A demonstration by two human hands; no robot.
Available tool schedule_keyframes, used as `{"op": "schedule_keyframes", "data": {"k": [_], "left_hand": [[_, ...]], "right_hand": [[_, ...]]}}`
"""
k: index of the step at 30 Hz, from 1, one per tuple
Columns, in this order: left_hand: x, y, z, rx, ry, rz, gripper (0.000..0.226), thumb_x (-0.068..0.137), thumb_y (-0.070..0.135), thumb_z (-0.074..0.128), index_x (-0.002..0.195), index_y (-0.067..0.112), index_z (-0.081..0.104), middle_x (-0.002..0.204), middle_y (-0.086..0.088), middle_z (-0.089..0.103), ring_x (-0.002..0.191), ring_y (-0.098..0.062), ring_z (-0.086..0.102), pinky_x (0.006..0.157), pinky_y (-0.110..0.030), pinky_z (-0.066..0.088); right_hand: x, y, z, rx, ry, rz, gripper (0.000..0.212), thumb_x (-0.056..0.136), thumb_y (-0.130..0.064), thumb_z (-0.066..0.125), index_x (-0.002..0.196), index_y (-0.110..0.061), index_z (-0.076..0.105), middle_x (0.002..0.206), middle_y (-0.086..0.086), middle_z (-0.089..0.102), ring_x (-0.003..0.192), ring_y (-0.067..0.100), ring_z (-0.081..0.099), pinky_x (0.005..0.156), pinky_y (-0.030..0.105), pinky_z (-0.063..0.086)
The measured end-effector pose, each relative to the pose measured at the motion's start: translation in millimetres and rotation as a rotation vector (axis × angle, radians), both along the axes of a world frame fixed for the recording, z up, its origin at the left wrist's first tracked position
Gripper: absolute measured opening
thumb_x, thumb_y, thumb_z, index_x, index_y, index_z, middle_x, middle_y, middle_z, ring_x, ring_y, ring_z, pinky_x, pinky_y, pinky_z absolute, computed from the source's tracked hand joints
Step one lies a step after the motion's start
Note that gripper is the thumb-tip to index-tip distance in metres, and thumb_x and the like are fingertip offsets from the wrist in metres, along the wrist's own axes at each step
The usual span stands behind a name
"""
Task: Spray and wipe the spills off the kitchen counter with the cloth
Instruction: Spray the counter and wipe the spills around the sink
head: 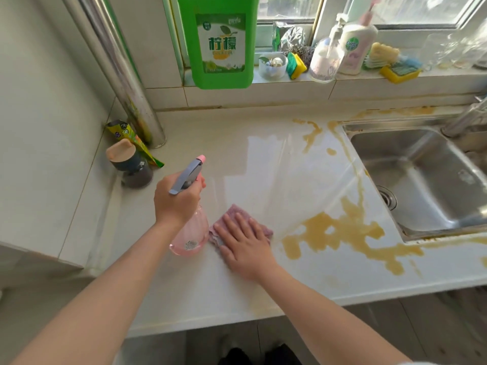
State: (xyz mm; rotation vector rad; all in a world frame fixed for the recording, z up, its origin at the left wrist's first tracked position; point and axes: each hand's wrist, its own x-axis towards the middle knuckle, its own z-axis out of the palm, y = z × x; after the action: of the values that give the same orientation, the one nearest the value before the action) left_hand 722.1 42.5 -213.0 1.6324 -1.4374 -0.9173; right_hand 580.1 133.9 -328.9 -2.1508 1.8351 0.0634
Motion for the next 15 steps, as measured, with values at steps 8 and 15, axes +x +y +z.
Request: {"op": "schedule_keyframes", "data": {"k": [8,15], "left_hand": [[19.3,38.2,-4.2,0.046,0.04,0.112,0.025,0.085,0.014,0.054,0.066,0.023,0.068,0.076,-0.004,0.072,0.06,-0.022,0.063,0.073,-0.052,0.06],[41.9,63.0,-5.8,0.034,0.019,0.2,0.024,0.089,0.011,0.054,0.073,0.018,0.07,0.08,-0.004,0.073,0.061,-0.024,0.065,0.066,-0.038,0.056]], "right_hand": [[-87.4,4.6,1.5,-0.052,0.003,-0.242,0.06,0.092,-0.058,0.01,0.15,-0.044,0.008,0.161,-0.013,-0.003,0.148,0.011,-0.008,0.116,0.03,-0.011],[-94.7,-3.2,0.9,-0.03,0.022,-0.61,0.057,0.101,-0.039,0.019,0.154,-0.027,0.003,0.162,0.001,-0.006,0.148,0.023,-0.011,0.118,0.045,-0.008]]}}
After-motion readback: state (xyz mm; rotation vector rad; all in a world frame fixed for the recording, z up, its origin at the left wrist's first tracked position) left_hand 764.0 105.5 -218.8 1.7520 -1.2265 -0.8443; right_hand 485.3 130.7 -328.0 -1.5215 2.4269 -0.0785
